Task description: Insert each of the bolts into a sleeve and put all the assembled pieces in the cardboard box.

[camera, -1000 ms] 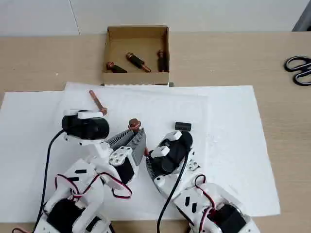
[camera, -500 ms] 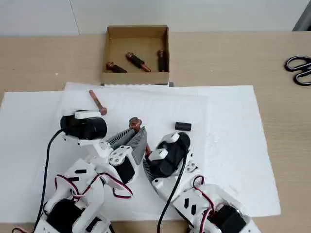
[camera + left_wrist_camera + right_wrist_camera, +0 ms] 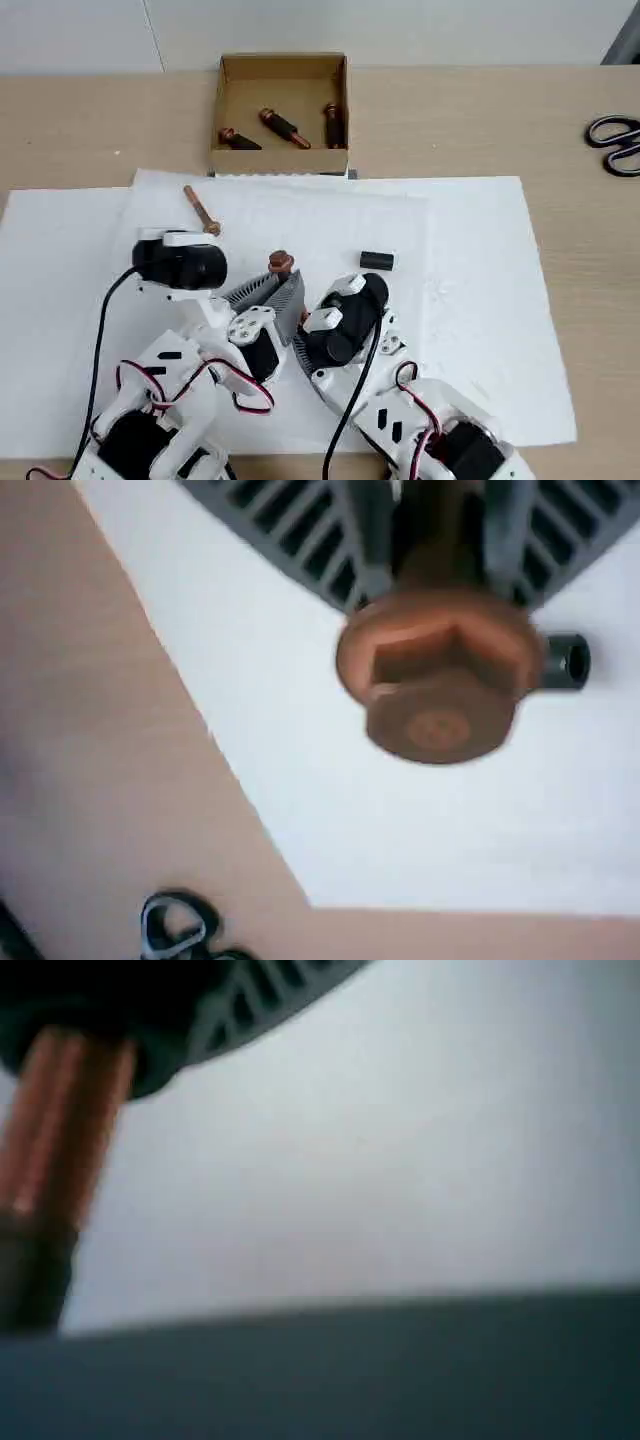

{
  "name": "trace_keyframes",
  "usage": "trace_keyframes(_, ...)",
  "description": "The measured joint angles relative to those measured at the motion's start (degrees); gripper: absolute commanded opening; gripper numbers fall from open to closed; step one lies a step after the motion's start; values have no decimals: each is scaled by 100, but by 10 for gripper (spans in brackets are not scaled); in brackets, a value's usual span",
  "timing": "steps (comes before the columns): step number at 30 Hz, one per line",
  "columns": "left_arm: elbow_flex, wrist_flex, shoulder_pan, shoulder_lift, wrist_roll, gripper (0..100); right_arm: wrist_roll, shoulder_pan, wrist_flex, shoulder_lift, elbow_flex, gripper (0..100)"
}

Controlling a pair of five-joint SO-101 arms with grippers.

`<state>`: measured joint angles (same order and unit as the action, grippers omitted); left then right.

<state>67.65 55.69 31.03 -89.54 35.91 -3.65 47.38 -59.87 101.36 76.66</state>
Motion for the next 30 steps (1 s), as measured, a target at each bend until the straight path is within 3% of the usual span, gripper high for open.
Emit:
trace_keyframes(11, -18, 791, 448, -26, 0, 6, 18, -88, 0, 0, 0, 2)
trace_keyframes(24, -97, 1433, 589, 18, -712, 13, 185, -431, 149, 9, 9, 3)
trace_keyframes(30, -97, 1556, 598, -9, -1116, 190, 211, -519, 185, 0, 0, 3)
